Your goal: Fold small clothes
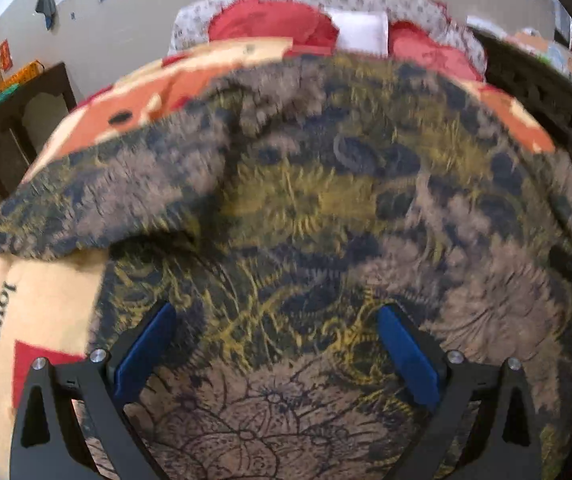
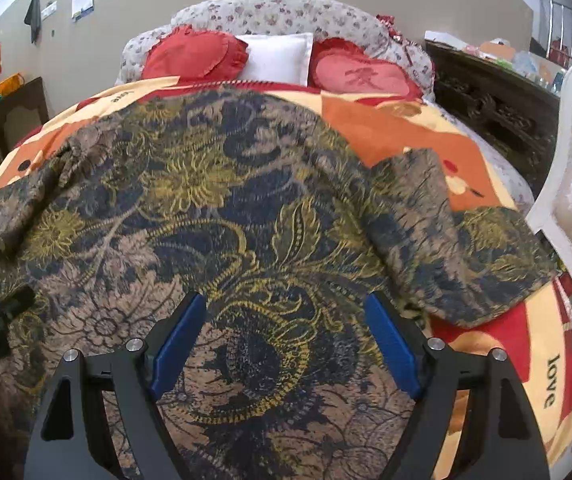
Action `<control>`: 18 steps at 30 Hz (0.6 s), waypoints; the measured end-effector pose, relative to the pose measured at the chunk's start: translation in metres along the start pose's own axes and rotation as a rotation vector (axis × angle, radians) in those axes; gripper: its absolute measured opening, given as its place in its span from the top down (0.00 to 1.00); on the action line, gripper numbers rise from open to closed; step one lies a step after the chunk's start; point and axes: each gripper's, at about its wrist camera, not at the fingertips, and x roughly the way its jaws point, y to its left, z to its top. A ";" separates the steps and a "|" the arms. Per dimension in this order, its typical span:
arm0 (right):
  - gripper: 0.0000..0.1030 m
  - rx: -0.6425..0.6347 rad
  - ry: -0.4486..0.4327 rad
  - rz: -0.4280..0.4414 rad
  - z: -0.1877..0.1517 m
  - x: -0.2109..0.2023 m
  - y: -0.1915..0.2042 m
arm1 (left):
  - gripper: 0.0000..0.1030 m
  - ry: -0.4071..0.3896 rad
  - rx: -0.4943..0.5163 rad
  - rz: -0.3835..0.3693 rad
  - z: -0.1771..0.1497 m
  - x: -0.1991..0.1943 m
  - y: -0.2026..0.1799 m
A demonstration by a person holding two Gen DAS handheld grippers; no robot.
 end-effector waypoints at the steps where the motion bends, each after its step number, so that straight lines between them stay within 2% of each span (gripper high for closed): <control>1: 0.18 0.010 0.004 0.001 -0.001 0.002 -0.002 | 0.00 -0.004 -0.006 0.000 0.000 0.000 0.001; 7: 0.18 0.071 0.037 -0.027 -0.007 0.015 -0.013 | 0.00 0.011 -0.016 -0.002 -0.001 0.005 0.002; 11: 0.19 0.098 0.081 -0.010 -0.007 0.026 -0.020 | 0.00 0.027 -0.034 -0.012 0.000 0.009 0.004; 16: 0.19 0.056 0.078 -0.051 -0.006 0.025 -0.010 | 0.00 0.033 -0.023 0.004 0.001 0.009 0.002; 18: 0.23 0.019 0.048 -0.069 -0.007 0.020 -0.002 | 0.00 0.033 -0.022 0.006 0.000 0.009 0.002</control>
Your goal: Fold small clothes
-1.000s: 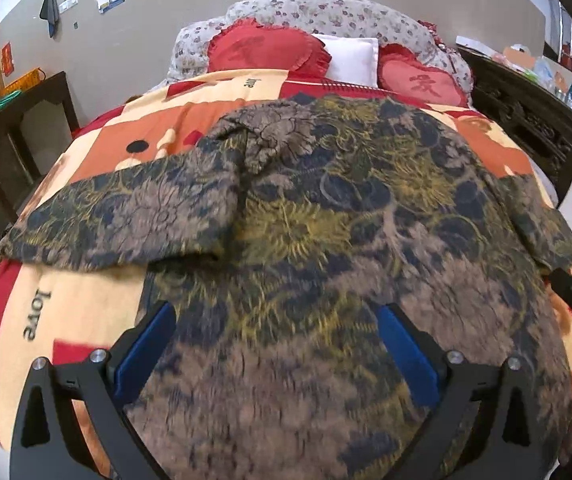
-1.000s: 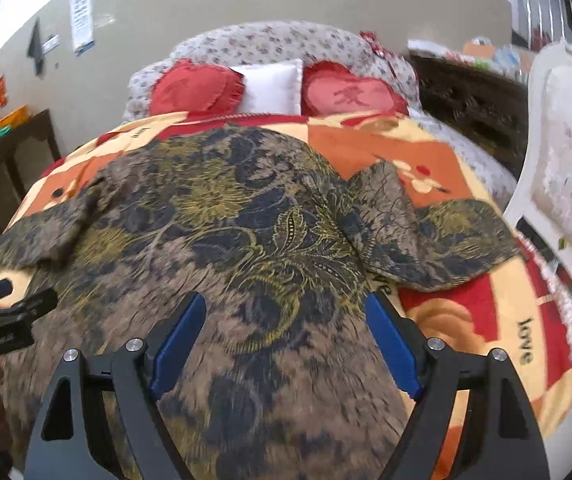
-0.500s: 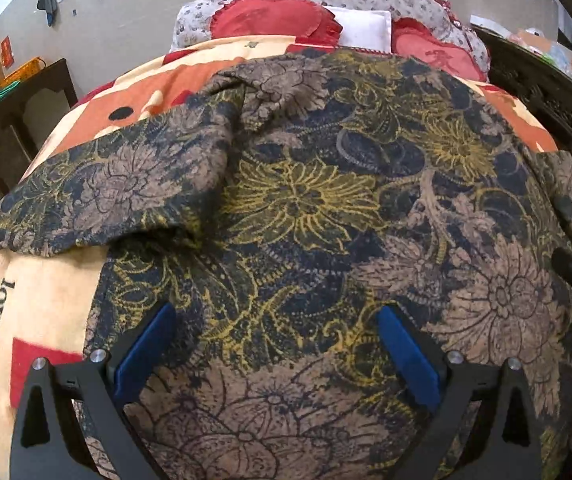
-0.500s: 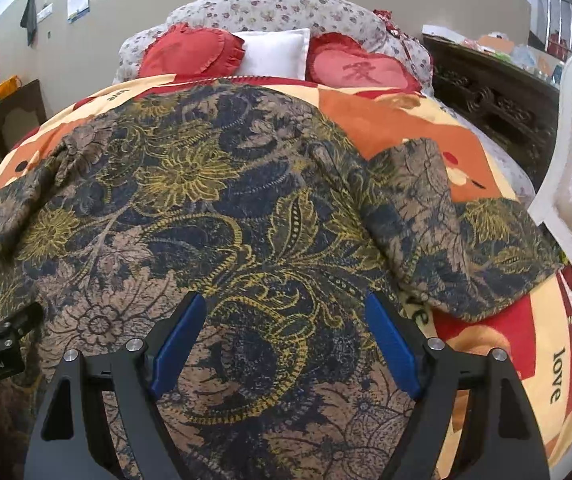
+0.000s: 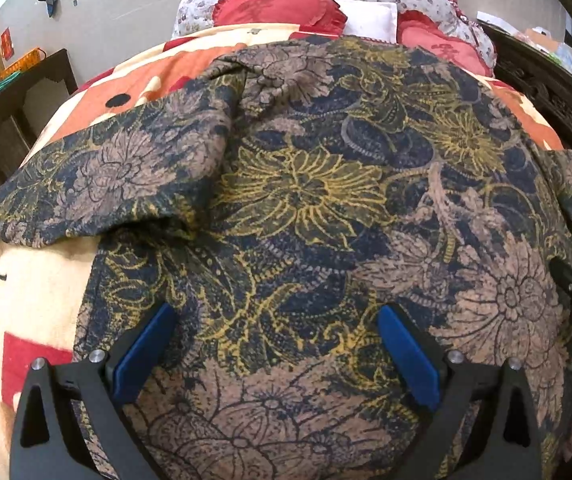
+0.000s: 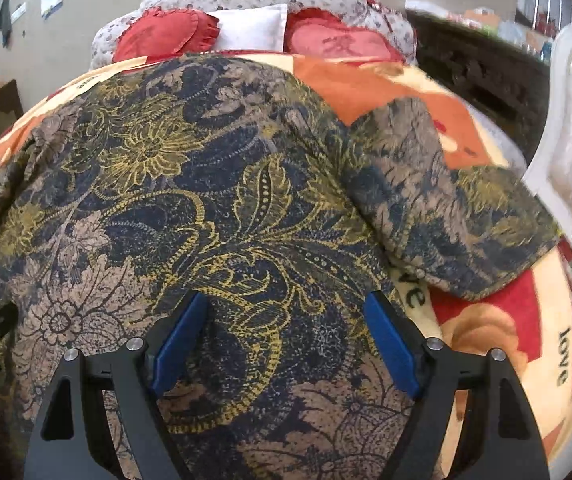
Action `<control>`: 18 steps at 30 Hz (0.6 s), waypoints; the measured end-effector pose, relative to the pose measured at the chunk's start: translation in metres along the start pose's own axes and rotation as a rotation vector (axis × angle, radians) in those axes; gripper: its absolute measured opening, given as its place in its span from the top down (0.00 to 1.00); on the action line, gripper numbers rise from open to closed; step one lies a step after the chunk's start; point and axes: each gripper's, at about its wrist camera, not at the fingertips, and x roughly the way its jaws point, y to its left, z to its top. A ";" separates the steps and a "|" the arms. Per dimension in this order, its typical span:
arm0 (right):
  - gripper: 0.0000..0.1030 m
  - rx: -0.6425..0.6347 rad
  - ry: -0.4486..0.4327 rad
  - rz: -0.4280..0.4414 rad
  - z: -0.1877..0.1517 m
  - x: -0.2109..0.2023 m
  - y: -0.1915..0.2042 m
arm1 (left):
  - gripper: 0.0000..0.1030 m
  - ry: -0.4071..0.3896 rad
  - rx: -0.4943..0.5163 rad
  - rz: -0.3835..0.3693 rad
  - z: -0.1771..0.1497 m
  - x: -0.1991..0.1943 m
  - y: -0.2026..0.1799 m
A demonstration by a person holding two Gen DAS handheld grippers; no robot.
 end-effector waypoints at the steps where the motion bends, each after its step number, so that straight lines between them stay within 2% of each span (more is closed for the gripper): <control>1: 0.24 -0.030 -0.021 0.003 -0.001 -0.004 0.006 | 0.00 0.000 -0.001 -0.002 0.000 0.000 0.000; 3: 0.24 -0.118 -0.072 0.037 -0.003 -0.015 0.022 | 0.00 0.000 -0.002 -0.002 0.000 0.000 0.000; 6: 0.24 -0.188 -0.060 0.029 -0.004 -0.013 0.035 | 0.00 -0.001 0.000 -0.001 0.000 0.000 0.000; 12: 0.24 -0.152 -0.018 0.066 -0.002 -0.004 0.027 | 0.00 0.002 -0.004 -0.006 0.000 0.001 0.001; 18: 0.24 -0.152 -0.016 0.066 -0.002 -0.003 0.028 | 0.00 0.012 -0.011 -0.019 0.002 0.002 0.002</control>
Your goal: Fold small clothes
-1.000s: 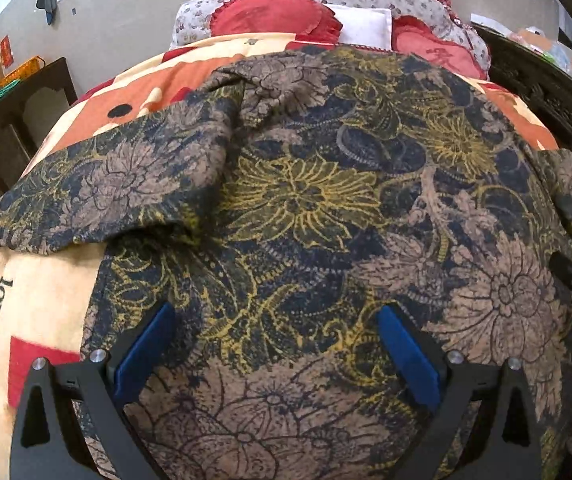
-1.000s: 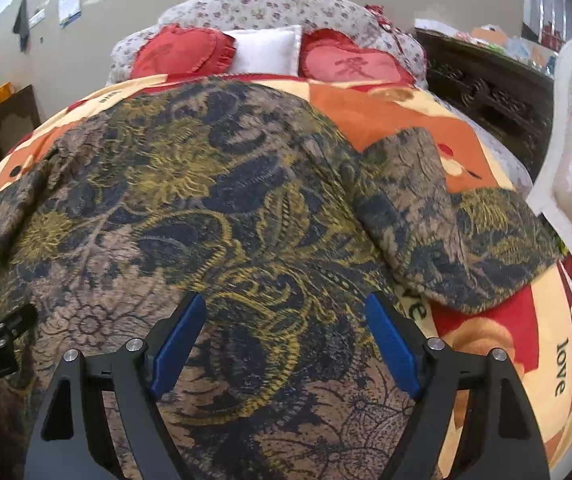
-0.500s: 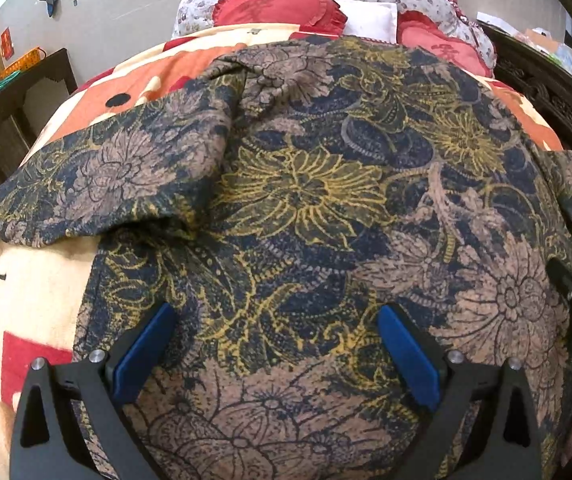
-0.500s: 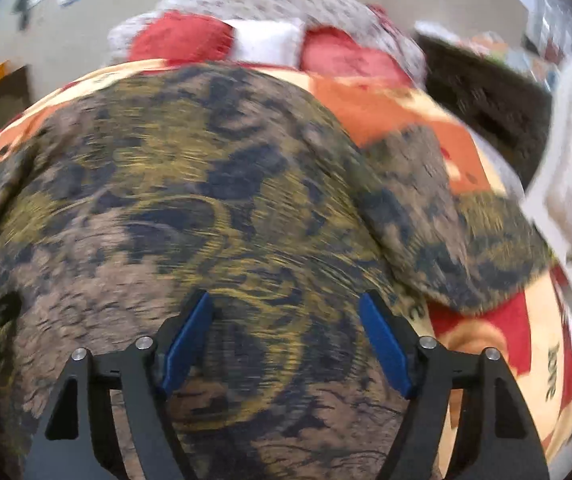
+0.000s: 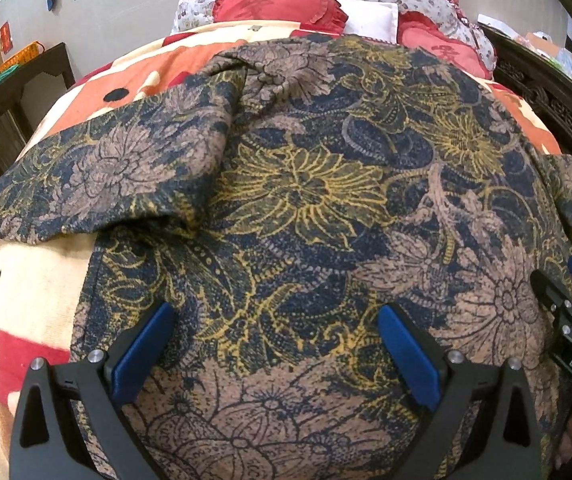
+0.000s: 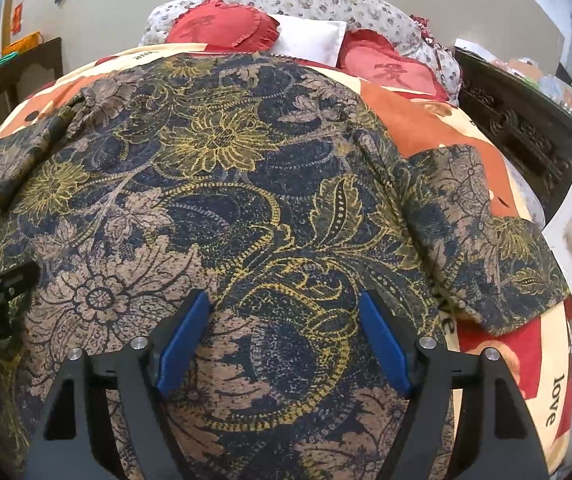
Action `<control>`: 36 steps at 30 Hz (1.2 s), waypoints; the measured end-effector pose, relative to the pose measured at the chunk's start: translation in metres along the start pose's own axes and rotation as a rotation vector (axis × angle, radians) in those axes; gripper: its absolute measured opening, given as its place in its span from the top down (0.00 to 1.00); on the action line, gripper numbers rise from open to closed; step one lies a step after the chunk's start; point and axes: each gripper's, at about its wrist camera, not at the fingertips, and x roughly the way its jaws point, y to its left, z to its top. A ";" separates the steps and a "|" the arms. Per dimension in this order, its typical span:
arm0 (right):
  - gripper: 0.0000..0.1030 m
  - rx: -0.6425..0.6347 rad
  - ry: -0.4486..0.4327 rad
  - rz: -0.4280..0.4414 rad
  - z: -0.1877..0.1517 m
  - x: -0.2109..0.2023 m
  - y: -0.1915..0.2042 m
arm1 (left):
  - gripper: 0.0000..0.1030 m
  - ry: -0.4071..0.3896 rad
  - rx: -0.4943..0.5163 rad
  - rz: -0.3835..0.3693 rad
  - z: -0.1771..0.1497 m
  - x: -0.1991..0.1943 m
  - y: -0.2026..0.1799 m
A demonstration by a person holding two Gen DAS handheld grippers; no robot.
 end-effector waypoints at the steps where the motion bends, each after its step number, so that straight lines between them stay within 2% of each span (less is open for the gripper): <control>1: 0.24 -0.001 0.001 -0.003 0.001 0.000 0.000 | 0.00 0.006 0.001 -0.006 0.001 -0.001 0.000; 4: 0.24 0.003 0.019 -0.034 0.002 -0.005 0.001 | 0.00 0.049 0.011 -0.034 -0.002 -0.011 0.005; 6: 0.24 0.016 0.034 -0.053 0.003 -0.016 -0.001 | 0.00 0.049 0.003 -0.029 -0.009 -0.028 0.010; 11: 0.24 0.087 -0.045 0.010 -0.004 -0.081 -0.002 | 0.00 0.014 -0.002 0.018 -0.026 -0.062 0.020; 19: 0.24 0.075 -0.162 0.064 -0.032 -0.162 0.019 | 0.00 -0.078 0.116 0.081 -0.032 -0.105 0.010; 26: 0.24 0.071 -0.162 0.054 -0.045 -0.168 0.017 | 0.00 -0.114 0.120 0.061 -0.028 -0.129 0.006; 31: 0.24 0.083 -0.143 0.070 -0.047 -0.161 0.013 | 0.00 -0.114 0.124 0.073 -0.024 -0.125 0.009; 36: 0.24 0.064 -0.112 0.074 -0.046 -0.145 0.014 | 0.00 -0.098 0.088 0.101 -0.015 -0.110 0.031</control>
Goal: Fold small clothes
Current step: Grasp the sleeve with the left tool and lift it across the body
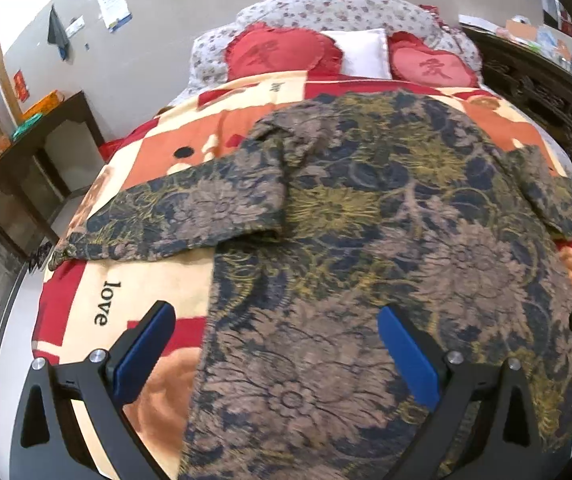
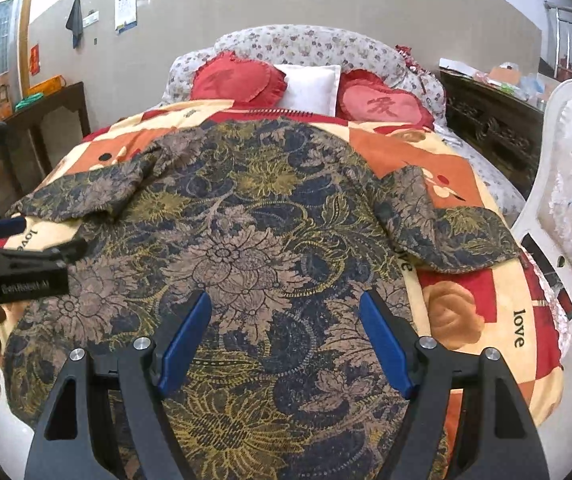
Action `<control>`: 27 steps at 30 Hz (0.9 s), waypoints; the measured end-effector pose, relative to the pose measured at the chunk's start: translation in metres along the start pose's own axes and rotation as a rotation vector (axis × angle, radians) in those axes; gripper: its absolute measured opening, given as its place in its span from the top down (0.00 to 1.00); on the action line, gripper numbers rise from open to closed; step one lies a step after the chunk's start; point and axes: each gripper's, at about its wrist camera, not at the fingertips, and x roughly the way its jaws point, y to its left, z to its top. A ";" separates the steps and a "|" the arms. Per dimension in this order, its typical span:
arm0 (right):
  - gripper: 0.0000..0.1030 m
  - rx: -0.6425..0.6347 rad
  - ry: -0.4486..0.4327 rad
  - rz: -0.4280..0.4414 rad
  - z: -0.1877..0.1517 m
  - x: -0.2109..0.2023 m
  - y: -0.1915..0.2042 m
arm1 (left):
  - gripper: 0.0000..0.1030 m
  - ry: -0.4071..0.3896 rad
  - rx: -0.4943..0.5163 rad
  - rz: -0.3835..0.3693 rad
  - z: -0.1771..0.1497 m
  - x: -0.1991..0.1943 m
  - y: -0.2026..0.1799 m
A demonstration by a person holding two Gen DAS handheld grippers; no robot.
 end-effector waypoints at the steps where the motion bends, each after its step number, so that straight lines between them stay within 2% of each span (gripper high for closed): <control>1: 0.24 -0.007 0.003 0.000 0.001 0.004 0.000 | 0.00 0.008 -0.011 0.004 0.002 0.005 0.006; 3: 0.24 -0.015 0.009 -0.007 0.004 0.014 -0.001 | 0.00 0.023 -0.033 -0.004 0.004 0.015 0.018; 8: 0.24 -0.041 0.027 -0.015 0.013 0.047 0.001 | 0.00 0.073 -0.184 -0.105 0.015 0.050 0.071; 13: 0.24 -0.082 0.043 -0.005 0.014 0.081 0.009 | 0.00 0.108 -0.500 -0.310 0.037 0.079 0.170; 16: 0.24 -0.111 0.115 0.002 0.007 0.103 0.014 | 0.00 0.070 -0.725 -0.447 0.033 0.087 0.232; 17: 0.24 -0.114 0.127 0.009 0.004 0.108 0.015 | 0.00 0.051 -0.851 -0.502 0.023 0.093 0.260; 20: 0.24 -0.103 0.133 0.018 0.002 0.110 0.013 | 0.01 0.011 -1.113 -0.585 -0.012 0.108 0.311; 24: 0.24 -0.103 0.135 0.021 0.000 0.110 0.013 | 0.07 -0.054 -1.251 -0.660 -0.033 0.121 0.339; 27: 0.24 -0.100 0.136 0.025 0.000 0.110 0.012 | 0.10 -0.083 -1.293 -0.655 -0.034 0.125 0.348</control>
